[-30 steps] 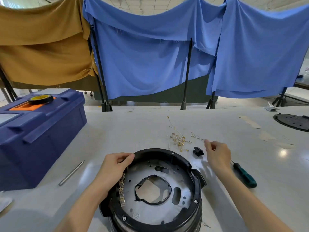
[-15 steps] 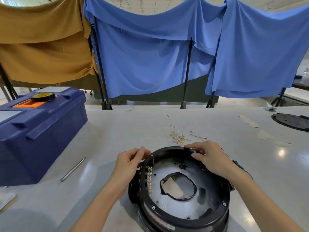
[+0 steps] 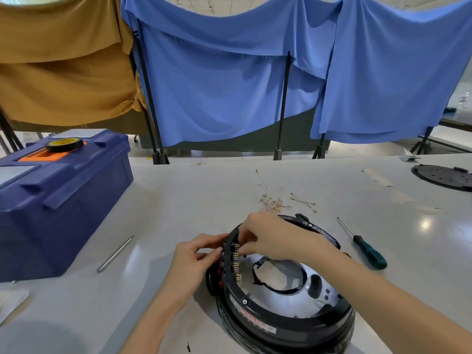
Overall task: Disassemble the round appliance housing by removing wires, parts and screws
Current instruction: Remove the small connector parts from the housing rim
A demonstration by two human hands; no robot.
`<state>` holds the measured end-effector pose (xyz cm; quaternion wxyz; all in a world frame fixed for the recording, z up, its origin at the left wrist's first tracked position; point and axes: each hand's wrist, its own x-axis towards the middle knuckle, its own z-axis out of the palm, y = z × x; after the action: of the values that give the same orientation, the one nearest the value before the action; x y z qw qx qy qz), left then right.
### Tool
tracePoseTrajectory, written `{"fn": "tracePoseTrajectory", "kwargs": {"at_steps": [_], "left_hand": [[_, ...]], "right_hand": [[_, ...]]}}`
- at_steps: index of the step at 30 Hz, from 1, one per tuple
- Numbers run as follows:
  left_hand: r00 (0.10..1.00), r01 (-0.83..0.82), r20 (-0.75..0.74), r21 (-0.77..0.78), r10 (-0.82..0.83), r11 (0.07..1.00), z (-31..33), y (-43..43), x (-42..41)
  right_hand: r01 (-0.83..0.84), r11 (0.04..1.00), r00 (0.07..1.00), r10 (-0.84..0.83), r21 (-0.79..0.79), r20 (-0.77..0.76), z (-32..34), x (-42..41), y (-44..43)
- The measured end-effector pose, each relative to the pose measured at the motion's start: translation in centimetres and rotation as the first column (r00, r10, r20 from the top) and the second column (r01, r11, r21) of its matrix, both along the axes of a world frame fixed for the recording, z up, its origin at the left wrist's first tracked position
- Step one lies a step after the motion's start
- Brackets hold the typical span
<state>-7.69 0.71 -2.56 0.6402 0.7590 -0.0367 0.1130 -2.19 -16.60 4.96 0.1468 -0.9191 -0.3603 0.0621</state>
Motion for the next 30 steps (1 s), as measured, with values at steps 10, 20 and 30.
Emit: {"fn": "tracePoseTrajectory", "kwargs": {"at_steps": [10, 20, 30], "left_hand": [[0.984, -0.136, 0.137, 0.14, 0.117, 0.981, -1.0, -0.4, -0.2], [0.966, -0.214, 0.195, 0.249, 0.167, 0.945, -0.9, -0.9, -0.3], [0.968, -0.22, 0.182, 0.3, 0.171, 0.928, -0.7, -1.0, -0.3]], "right_hand": [[0.095, 0.995, 0.99, -0.093, -0.014, 0.103, -3.0, -0.1, 1.9], [0.146, 0.982, 0.978, -0.162, 0.118, 0.134, -5.1, 0.0, 2.1], [0.179, 0.962, 0.968, -0.21, 0.204, 0.14, -5.5, -0.2, 2.4]]}}
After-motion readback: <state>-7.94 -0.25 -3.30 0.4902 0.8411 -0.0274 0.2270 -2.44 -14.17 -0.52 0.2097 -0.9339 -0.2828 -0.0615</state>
